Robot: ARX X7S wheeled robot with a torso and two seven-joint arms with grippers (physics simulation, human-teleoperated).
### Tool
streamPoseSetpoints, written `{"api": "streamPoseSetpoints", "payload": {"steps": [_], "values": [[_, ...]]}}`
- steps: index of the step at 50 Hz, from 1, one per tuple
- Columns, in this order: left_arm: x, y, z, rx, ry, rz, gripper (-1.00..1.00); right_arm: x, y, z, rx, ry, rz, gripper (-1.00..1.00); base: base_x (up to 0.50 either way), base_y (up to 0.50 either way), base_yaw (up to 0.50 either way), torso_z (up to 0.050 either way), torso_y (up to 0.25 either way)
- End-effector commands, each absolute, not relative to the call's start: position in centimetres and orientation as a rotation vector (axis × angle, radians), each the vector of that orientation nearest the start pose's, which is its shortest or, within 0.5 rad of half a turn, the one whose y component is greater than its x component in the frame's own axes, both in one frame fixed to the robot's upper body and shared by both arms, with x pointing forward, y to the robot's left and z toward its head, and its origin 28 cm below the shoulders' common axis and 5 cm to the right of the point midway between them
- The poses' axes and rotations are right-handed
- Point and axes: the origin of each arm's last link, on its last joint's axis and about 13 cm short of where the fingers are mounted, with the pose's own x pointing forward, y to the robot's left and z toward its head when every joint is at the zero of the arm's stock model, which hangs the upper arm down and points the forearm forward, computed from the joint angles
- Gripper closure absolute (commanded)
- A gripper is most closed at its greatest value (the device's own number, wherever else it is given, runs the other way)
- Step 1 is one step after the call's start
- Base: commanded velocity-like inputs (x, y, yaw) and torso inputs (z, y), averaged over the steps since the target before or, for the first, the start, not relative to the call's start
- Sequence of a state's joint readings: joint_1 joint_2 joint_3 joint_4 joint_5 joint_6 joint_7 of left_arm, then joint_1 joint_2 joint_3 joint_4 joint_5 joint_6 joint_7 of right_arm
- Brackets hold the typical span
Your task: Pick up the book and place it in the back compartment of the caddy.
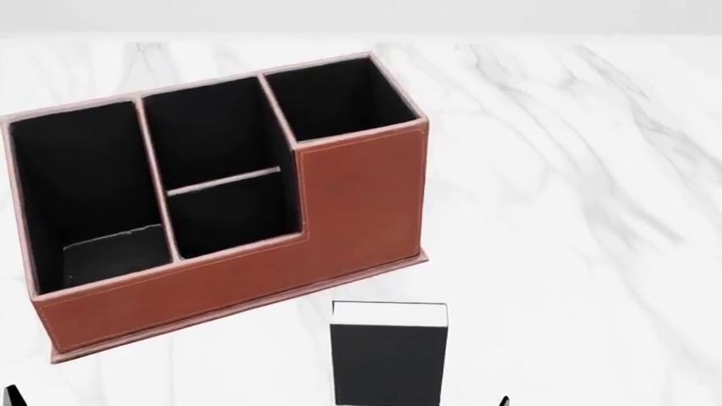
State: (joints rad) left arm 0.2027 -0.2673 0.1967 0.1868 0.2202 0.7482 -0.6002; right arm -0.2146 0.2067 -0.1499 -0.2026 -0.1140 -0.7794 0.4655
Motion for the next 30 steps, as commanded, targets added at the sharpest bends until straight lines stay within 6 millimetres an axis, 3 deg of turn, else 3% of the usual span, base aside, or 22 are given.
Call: {"api": "streamPoseSetpoints", "payload": {"steps": [1, 30], "values": [[15.54, 20.84, 5.99, 0.101, -0.778, 0.167, -1.00, 15.47, -9.96, 6.56, -0.016, -0.777, -0.151, -1.00, 0.20, 0.00, 0.00, 0.000, 0.000], [15.48, 20.85, 6.05, 0.101, -0.781, 0.164, -1.00, 15.20, -9.90, 6.75, -0.014, -0.789, -0.145, -1.00, 0.15, 0.00, 0.00, 0.000, 0.000]]}}
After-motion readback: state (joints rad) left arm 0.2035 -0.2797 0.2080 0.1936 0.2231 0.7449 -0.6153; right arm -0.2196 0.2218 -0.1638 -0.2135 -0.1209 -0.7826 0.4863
